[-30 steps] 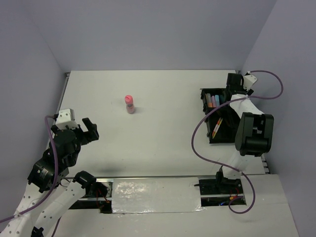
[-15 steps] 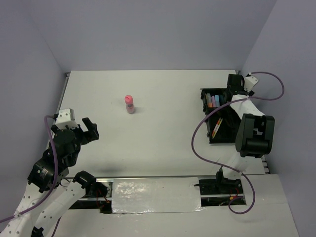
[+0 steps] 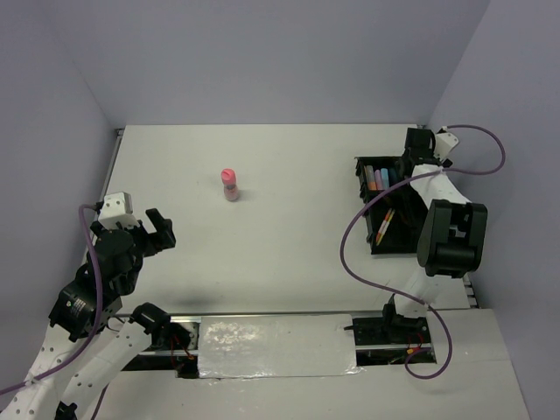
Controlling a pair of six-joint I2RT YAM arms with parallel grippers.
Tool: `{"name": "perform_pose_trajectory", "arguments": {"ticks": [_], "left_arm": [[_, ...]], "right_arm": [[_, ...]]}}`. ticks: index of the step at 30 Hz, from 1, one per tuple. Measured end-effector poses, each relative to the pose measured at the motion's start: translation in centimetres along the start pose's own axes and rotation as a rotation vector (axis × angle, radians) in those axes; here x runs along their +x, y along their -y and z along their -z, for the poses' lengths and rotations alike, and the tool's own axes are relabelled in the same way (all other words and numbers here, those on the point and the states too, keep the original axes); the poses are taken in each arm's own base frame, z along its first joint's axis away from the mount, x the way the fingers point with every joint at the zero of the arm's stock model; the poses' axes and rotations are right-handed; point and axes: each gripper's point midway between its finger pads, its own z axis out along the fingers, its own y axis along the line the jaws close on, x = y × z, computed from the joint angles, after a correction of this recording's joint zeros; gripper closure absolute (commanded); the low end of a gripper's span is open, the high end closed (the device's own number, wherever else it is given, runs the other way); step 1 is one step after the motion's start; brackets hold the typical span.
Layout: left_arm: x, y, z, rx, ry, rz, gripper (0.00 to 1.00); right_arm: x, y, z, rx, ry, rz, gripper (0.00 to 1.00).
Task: Sort the stationery into containers
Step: Place the stationery in the storage box, then pick up the stationery from the center of the board.
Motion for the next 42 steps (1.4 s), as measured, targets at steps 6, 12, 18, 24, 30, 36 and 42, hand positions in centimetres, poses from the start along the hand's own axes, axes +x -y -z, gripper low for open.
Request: {"name": "perform_pose_trajectory", "arguments": {"ticks": [6, 12, 18, 24, 30, 36, 42], "left_arm": [[0.0, 0.1, 0.0, 0.004, -0.002, 0.000, 0.01], [0.0, 0.1, 0.0, 0.005, -0.002, 0.000, 0.01], [0.0, 0.0, 0.0, 0.000, -0.001, 0.000, 0.01], [0.0, -0.6, -0.3, -0.044, -0.001, -0.005, 0.01], [0.7, -0.3, -1.1, -0.059, -0.040, -0.033, 0.01], [0.8, 0.1, -1.1, -0.032, -0.044, -0.033, 0.01], [0.9, 0.4, -1.1, -0.020, -0.050, -0.034, 0.01]], "right_arm": [[-1.7, -1.2, 0.0, -0.025, 0.022, -0.022, 0.00], [-1.4, -2.3, 0.1, -0.042, 0.010, 0.010, 0.00], [0.6, -8.6, 5.2, -0.209, 0.020, 0.140, 0.00], [5.5, -17.6, 19.3, -0.636, 0.058, 0.289, 0.00], [15.4, -25.0, 33.7, -1.198, 0.010, 0.539, 0.00], [22.7, -33.7, 37.6, -1.362, -0.002, 0.734, 0.00], [25.9, -38.2, 36.5, -1.357, -0.039, 0.841, 0.00]]}}
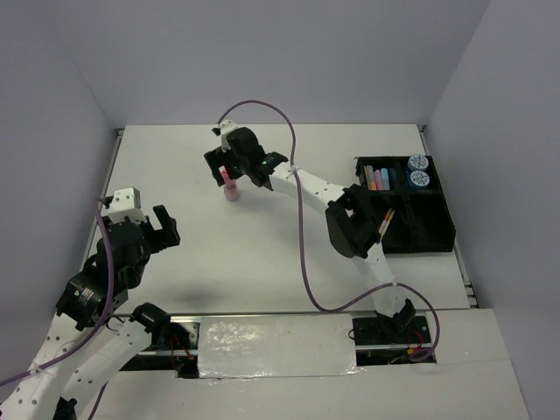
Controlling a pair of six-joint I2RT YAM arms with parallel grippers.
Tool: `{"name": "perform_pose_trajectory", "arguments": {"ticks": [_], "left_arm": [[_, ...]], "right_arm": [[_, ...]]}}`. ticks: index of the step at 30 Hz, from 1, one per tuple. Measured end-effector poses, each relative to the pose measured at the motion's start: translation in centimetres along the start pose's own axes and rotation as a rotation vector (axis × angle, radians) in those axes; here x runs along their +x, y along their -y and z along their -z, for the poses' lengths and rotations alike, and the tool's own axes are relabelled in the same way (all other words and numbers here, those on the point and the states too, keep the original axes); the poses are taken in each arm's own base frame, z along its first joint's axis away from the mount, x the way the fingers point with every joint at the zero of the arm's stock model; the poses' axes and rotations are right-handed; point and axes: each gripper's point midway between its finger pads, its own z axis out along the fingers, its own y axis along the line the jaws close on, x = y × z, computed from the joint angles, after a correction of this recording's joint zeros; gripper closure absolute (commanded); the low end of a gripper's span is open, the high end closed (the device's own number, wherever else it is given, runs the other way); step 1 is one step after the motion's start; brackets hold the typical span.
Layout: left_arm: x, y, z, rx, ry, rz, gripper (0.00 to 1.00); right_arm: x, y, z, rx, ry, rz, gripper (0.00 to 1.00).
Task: Sort the stationery into containers
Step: Pick up the stationery from the center of the board.
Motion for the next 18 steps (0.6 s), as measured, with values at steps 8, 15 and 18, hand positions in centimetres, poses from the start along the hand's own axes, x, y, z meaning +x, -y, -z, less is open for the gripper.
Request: {"name": "perform_pose_trajectory", "arguments": {"ticks": [8, 15, 18], "left_arm": [[0.0, 0.3, 0.0, 0.014, -0.001, 0.000, 0.01], [0.0, 0.3, 0.0, 0.016, -0.002, -0.005, 0.01], [0.0, 0.3, 0.0, 0.019, -0.002, -0.016, 0.01]], "right_arm": [[2.6, 0.3, -0.9, 0.014, -0.092, 0.034, 0.21], [5.7, -0.3, -1.2, -0.013, -0.147, 0.053, 0.53], [5.8, -0.7, -1.5, -0.022, -0.131, 0.072, 0.70]]}}
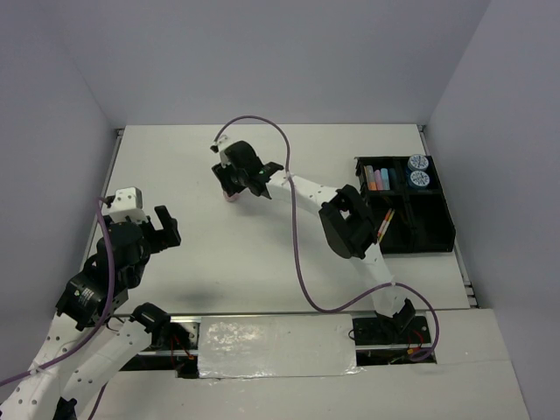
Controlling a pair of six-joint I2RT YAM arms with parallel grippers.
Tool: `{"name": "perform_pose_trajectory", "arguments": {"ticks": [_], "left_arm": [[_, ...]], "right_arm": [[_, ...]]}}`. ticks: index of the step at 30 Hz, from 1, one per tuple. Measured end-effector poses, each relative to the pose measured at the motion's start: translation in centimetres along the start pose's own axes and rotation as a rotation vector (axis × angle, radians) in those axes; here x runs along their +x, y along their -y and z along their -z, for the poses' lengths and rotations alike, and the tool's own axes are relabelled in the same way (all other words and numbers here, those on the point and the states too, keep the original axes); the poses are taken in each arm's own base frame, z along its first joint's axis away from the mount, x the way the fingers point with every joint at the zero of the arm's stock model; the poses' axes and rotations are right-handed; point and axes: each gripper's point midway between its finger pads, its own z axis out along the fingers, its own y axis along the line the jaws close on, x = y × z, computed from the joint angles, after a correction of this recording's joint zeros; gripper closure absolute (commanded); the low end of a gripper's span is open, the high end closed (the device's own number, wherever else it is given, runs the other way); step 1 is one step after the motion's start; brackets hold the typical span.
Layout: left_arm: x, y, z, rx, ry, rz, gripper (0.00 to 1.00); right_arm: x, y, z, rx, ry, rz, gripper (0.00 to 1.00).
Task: Sort the stationery into containers
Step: Pick up the stationery from the center of the board, then place the stationery in the storage box.
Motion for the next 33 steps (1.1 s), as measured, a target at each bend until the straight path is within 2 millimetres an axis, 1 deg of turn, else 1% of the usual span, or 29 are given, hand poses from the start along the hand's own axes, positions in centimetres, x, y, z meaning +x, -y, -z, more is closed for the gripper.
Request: {"name": "perform_pose_trajectory", "arguments": {"ticks": [1, 2, 4, 6, 7, 9, 12, 13, 15, 16, 18, 19, 21, 23, 25, 26, 28, 29, 30, 31, 32, 33], "left_arm": [[0.0, 0.0, 0.0, 0.001, -0.001, -0.001, 0.01], [0.0, 0.0, 0.0, 0.002, -0.001, -0.002, 0.01], [0.0, 0.0, 0.0, 0.003, -0.001, -0.002, 0.01], [0.0, 0.1, 0.0, 0.004, -0.001, -0.002, 0.01], [0.0, 0.1, 0.0, 0.005, -0.002, -0.002, 0.01], [0.1, 0.1, 0.0, 0.006, -0.002, -0.002, 0.01], [0.1, 0.2, 0.0, 0.009, -0.003, -0.002, 0.01], [0.1, 0.2, 0.0, 0.010, -0.002, -0.001, 0.01], [0.1, 0.2, 0.0, 0.012, -0.001, 0.000, 0.01], [0.1, 0.2, 0.0, 0.012, 0.000, 0.000, 0.01], [0.0, 0.2, 0.0, 0.014, 0.001, 0.001, 0.01], [0.0, 0.2, 0.1, 0.015, 0.003, 0.002, 0.01], [-0.1, 0.2, 0.2, 0.018, 0.009, 0.006, 0.01], [-0.2, 0.1, 0.3, 0.020, 0.014, 0.009, 0.01], [-0.2, 0.1, 0.3, 0.021, 0.016, 0.010, 0.01], [-0.2, 0.1, 0.3, 0.021, 0.016, 0.010, 0.01], [-0.2, 0.2, 0.3, 0.023, 0.016, 0.011, 0.01], [-0.2, 0.2, 0.4, 0.025, 0.018, 0.012, 0.01], [-0.3, 0.2, 0.4, 0.028, 0.020, 0.014, 0.01], [-0.3, 0.2, 0.4, 0.030, 0.022, 0.015, 0.01], [-0.4, 0.3, 0.5, 0.033, 0.025, 0.017, 0.01], [-0.4, 0.3, 0.5, 0.035, 0.026, 0.018, 0.01]], "right_arm": [[-0.1, -0.1, -0.1, -0.002, 0.008, 0.004, 0.76], [-0.1, -0.2, -0.2, -0.005, 0.017, 0.009, 0.78], [-0.3, -0.2, -0.4, -0.007, 0.033, 0.019, 0.84], [-0.4, -0.2, -0.5, -0.007, 0.046, 0.023, 0.87], [-0.4, -0.1, -0.5, -0.004, 0.053, 0.024, 0.90], [-0.3, 0.0, -0.1, 0.003, 0.067, 0.023, 0.90], [0.5, 0.5, 1.2, 0.026, 0.059, 0.022, 0.92], [1.2, 1.0, 2.4, 0.050, 0.049, 0.021, 0.93], [1.6, 1.8, 4.5, 0.088, 0.042, 0.016, 0.94], [1.5, 2.4, 5.9, 0.109, 0.050, 0.010, 0.96], [1.3, 3.5, 9.1, 0.151, 0.071, -0.009, 0.96], [1.1, 4.2, 11.3, 0.176, 0.089, -0.027, 0.97], [0.8, 6.4, 16.1, 0.248, 0.140, -0.072, 0.97], [0.4, 9.0, 20.9, 0.338, 0.201, -0.137, 0.97], [0.2, 12.5, 26.0, 0.460, 0.267, -0.244, 0.97], [0.5, 14.6, 28.4, 0.532, 0.288, -0.303, 0.97], [1.8, 18.5, 32.8, 0.668, 0.321, -0.420, 0.98], [3.1, 20.7, 35.1, 0.763, 0.326, -0.478, 0.98], [4.5, 22.4, 37.0, 0.843, 0.325, -0.525, 0.98], [6.0, 23.4, 38.5, 0.914, 0.309, -0.556, 0.98], [7.4, 24.0, 39.5, 0.969, 0.285, -0.578, 1.00], [8.9, 24.4, 40.3, 1.013, 0.255, -0.596, 1.00]]}}
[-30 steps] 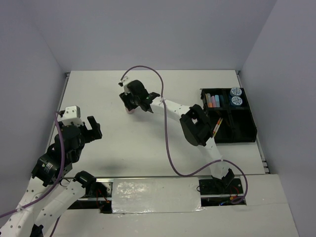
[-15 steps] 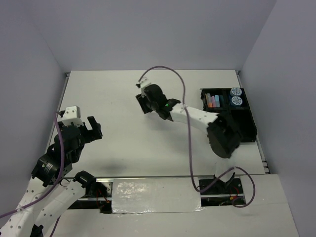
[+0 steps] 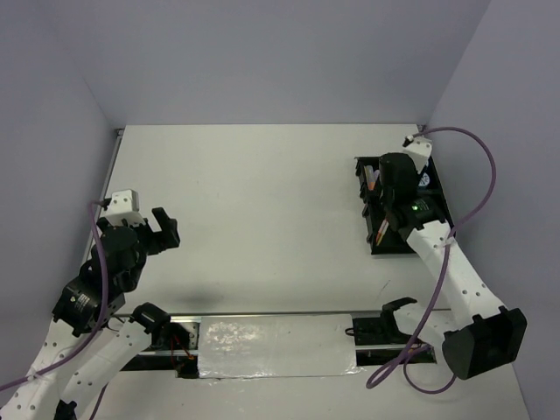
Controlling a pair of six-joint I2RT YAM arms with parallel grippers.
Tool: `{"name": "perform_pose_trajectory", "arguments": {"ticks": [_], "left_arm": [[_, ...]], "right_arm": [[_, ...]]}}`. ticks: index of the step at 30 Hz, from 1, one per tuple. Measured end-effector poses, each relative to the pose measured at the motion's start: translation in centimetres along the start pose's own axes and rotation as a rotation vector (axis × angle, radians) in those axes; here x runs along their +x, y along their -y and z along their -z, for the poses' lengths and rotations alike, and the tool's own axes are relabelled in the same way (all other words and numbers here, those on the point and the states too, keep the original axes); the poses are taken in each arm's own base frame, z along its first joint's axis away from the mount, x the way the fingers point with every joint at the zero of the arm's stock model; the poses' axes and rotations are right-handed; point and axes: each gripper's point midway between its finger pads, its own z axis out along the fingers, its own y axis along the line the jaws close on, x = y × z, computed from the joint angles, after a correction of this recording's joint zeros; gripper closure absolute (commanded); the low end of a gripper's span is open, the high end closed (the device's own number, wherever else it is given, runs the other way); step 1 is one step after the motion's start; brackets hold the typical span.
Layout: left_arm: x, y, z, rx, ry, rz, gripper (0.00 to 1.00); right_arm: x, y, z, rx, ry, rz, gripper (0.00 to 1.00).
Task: Sort the stationery into containers
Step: Place the stationery in the storage box.
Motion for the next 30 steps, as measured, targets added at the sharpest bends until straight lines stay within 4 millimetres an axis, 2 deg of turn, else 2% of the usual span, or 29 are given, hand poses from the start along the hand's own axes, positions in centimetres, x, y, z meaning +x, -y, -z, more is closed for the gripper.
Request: {"name": "perform_pose_trajectory", "arguments": {"ticks": [6, 9, 13, 26, 30], "left_arm": [[-0.1, 0.3, 0.3, 0.022, 0.007, 0.000, 0.01], [-0.1, 0.6, 0.5, 0.037, 0.010, -0.001, 0.01], [-0.2, 0.8, 0.7, 0.055, 0.018, -0.001, 0.01], [0.0, 1.7, 1.2, 0.106, 0.017, -0.017, 0.01], [0.1, 2.0, 1.3, 0.120, 0.013, -0.022, 0.01]], "right_arm": [[4.3, 7.9, -1.7, 0.246, -0.136, -0.015, 1.00], [5.3, 10.8, -2.7, 0.352, -0.193, -0.032, 1.00], [7.3, 12.2, -4.2, 0.440, -0.274, -0.019, 1.00], [7.4, 15.6, -4.3, 0.578, -0.256, -0.083, 1.00], [8.4, 16.7, -4.4, 0.611, -0.284, -0.091, 1.00]]}}
